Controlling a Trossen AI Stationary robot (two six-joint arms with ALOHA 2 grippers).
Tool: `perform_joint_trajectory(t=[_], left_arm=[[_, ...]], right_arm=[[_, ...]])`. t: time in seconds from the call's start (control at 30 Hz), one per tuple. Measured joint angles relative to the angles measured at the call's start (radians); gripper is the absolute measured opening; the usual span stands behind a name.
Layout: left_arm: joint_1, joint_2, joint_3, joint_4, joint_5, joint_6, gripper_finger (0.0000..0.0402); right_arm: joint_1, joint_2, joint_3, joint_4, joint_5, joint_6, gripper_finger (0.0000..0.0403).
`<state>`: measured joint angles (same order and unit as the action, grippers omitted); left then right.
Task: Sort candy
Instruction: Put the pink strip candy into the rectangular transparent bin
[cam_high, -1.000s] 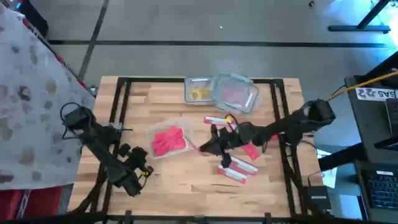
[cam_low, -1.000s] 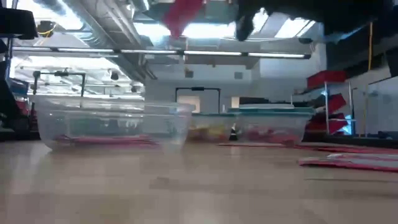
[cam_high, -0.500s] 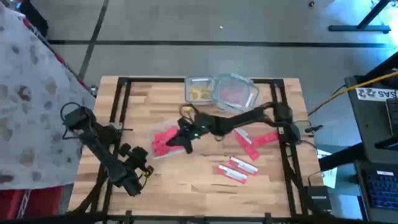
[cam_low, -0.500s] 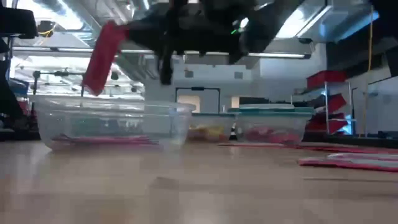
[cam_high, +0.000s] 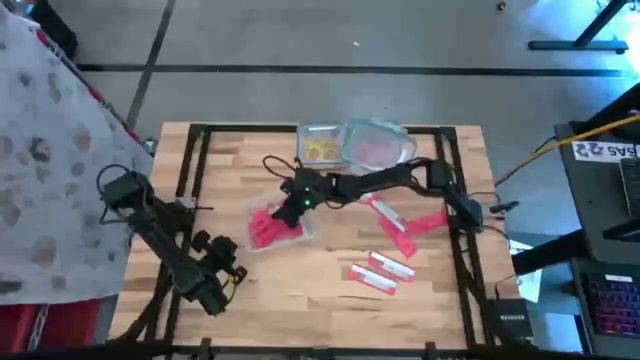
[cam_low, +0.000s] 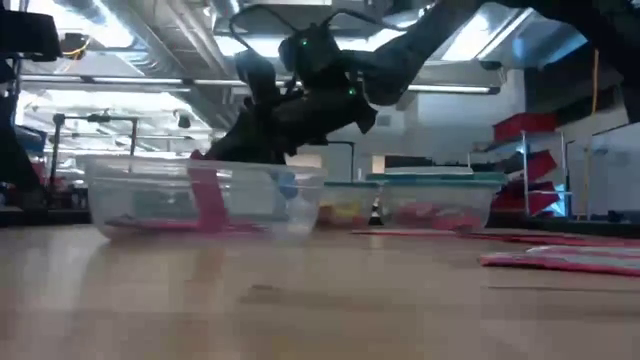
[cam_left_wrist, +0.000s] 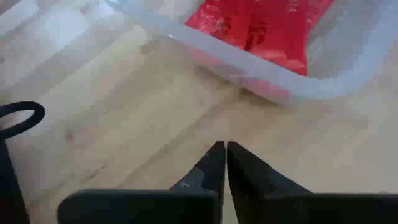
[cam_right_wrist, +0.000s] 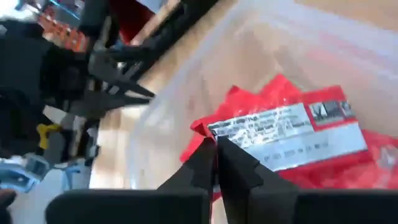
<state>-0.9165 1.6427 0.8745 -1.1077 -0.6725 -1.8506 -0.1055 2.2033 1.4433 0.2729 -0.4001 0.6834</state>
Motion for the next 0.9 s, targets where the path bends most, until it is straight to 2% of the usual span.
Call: perform_joint_trajectory(t=[0.2, 0.3, 0.4, 0.6, 0.7, 0.9], left_arm=[[0.000, 0.000, 0.000, 0.002, -0.006, 0.000, 0.0000], [0.000, 0.000, 0.000, 0.001, -0.009, 0.000, 0.0000], [0.000, 0.000, 0.000, 0.001, -0.019, 0.000, 0.0000], [0.000, 0.000, 0.000, 0.005, -0.023, -0.006, 0.0000], [0.000, 0.000, 0.000, 0.006, -0.023, -0.007, 0.0000], [0.000, 0.000, 0.000, 0.007, -0.023, -0.007, 0.0000]], right_arm=[[0.010, -0.011, 0.010, 0.039, -0.046, 0.052, 0.0000], [0.033, -0.011, 0.020, 0.177, -0.123, 0.131, 0.0000], [0.064, -0.016, 0.022, 0.239, -0.141, 0.181, 0.0000], [0.063, -0.013, 0.020, 0.113, -0.061, 0.200, 0.0000], [0.052, -0.007, 0.019, 0.065, -0.054, 0.199, 0.0002], [0.037, -0.006, 0.019, 0.004, -0.037, 0.148, 0.0036]])
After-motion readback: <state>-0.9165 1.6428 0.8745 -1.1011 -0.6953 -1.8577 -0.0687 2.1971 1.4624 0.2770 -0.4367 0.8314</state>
